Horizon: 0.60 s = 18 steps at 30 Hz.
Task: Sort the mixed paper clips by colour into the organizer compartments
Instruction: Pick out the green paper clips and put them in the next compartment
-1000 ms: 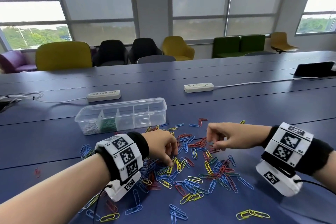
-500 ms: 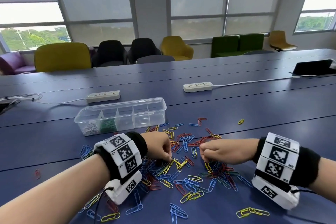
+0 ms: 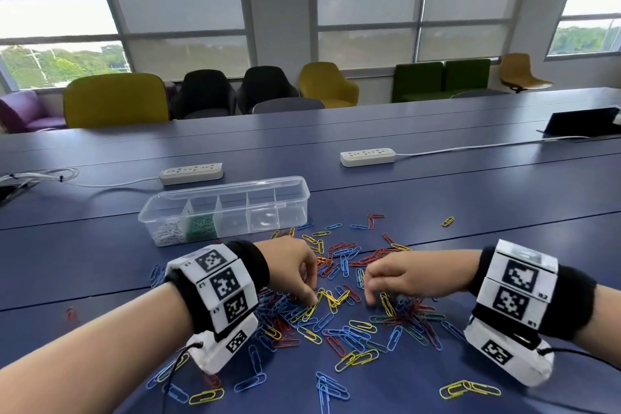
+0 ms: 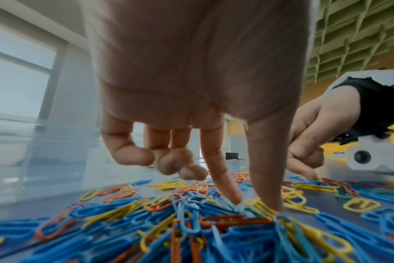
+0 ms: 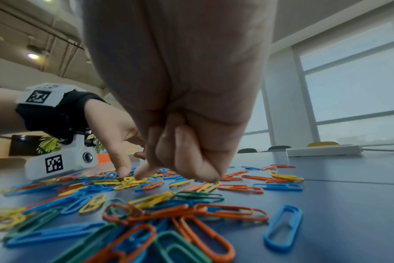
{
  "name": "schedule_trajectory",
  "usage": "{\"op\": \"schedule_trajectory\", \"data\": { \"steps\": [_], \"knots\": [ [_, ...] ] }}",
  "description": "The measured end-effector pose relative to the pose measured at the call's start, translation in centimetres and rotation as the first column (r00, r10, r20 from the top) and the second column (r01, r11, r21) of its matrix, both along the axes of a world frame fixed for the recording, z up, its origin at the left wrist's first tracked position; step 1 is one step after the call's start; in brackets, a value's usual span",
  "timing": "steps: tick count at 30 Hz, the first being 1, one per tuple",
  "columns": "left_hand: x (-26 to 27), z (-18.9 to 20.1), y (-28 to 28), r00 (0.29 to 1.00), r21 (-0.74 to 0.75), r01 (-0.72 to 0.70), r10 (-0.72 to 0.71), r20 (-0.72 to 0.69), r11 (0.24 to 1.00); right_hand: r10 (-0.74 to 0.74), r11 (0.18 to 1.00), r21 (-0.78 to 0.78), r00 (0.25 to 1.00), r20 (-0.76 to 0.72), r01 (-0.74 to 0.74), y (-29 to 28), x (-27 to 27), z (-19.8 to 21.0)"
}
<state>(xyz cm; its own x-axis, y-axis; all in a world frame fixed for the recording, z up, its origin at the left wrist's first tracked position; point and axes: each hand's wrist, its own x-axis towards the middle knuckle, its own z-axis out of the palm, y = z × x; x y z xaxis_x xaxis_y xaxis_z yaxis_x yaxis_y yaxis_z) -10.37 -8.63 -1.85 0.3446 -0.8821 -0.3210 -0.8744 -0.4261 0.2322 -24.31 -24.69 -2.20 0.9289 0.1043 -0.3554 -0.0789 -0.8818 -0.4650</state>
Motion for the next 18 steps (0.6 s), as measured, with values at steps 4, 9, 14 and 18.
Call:
{"op": "schedule_trajectory", "data": {
  "steps": [4,9,14,18],
  "knots": [
    [0.0,-0.4,-0.5,0.999,0.05,0.025,-0.026,0.033,0.998,0.035,0.995,-0.095,0.998,-0.043,-0.039,0.2,0.0,-0.7],
    [0.3,-0.6,-0.4,1.0,0.065,0.013,-0.011,-0.022,0.998,0.048,0.988,-0.14,0.996,-0.074,-0.058,0.4,0.3,-0.5],
    [1.0,-0.2,0.1,0.983,-0.014,-0.067,0.064,-0.172,0.998,-0.162,0.983,0.077,0.986,-0.028,0.164,-0.1,0.2,0.8],
    [1.6,0.6,0.6,0.95,-0.128,-0.145,0.102,-0.296,0.981,-0.373,0.827,0.434,0.926,-0.055,0.359,-1.5,-0.1,1.8]
  ]
}}
